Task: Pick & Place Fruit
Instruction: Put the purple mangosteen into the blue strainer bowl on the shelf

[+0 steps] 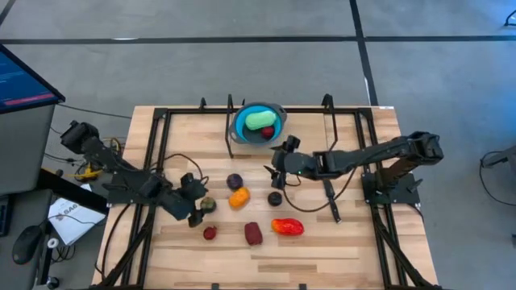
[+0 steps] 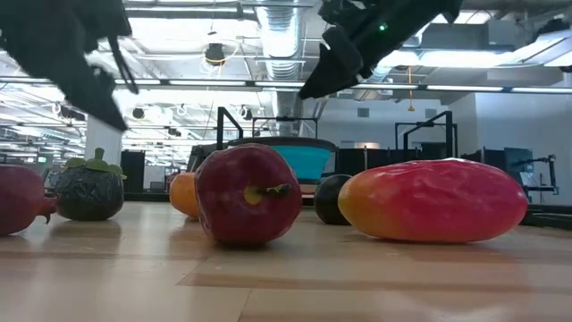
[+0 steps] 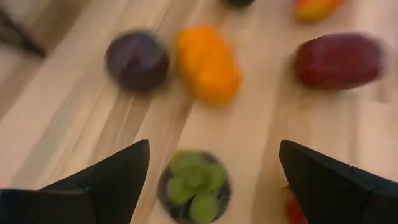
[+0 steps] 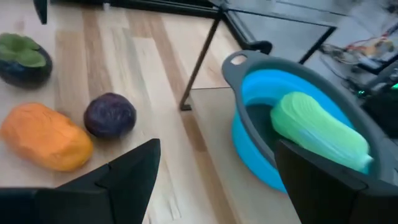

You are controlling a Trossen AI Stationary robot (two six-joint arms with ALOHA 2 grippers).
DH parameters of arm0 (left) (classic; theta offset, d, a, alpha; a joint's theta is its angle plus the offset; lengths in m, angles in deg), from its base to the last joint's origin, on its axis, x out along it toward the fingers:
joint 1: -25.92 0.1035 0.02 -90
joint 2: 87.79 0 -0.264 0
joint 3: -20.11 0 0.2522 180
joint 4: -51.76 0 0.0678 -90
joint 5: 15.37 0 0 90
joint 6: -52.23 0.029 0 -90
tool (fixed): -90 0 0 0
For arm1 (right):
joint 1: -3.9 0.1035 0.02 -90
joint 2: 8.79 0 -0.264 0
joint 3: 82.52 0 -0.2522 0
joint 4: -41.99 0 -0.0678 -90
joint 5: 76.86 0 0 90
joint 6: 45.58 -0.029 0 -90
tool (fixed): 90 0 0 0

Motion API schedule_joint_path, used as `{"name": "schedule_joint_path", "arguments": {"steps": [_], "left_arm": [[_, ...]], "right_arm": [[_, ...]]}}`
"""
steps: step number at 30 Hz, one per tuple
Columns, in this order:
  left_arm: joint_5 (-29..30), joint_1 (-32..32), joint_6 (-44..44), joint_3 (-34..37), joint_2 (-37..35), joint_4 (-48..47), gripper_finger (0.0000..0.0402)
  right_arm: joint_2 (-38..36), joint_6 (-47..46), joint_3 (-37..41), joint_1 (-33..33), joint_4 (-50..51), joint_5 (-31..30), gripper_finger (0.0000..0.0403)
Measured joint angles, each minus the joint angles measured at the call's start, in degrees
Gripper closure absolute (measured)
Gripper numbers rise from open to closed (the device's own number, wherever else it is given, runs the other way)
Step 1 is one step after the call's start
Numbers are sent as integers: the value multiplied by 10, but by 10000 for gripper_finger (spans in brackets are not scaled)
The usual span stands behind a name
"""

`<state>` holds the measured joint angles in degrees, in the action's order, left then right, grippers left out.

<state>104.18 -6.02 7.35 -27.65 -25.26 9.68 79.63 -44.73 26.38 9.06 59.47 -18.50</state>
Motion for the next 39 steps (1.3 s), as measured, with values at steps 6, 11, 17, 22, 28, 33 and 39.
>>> {"name": "schedule_joint_path", "arguments": {"steps": [6,11,17,22,28,33,39], "left_arm": [[-12,0,-68,0,70,-14,50],[-15,2,-112,0,132,-10,50],[-15,2,-143,0,174,6,50],[-15,2,-145,0,198,57,57],[-15,2,-161,0,202,89,113],[-18,2,-171,0,202,94,157],[-19,5,-171,0,183,130,152]], "right_arm": [[0,-9,3,13,-1,-15,92],[0,-9,3,12,-8,-15,92],[0,25,3,11,-55,-15,92],[0,78,3,2,-118,-12,92],[0,145,3,-11,-203,-9,92],[0,228,3,-14,-255,-11,92],[-36,297,1,-19,-260,-19,92]]}}
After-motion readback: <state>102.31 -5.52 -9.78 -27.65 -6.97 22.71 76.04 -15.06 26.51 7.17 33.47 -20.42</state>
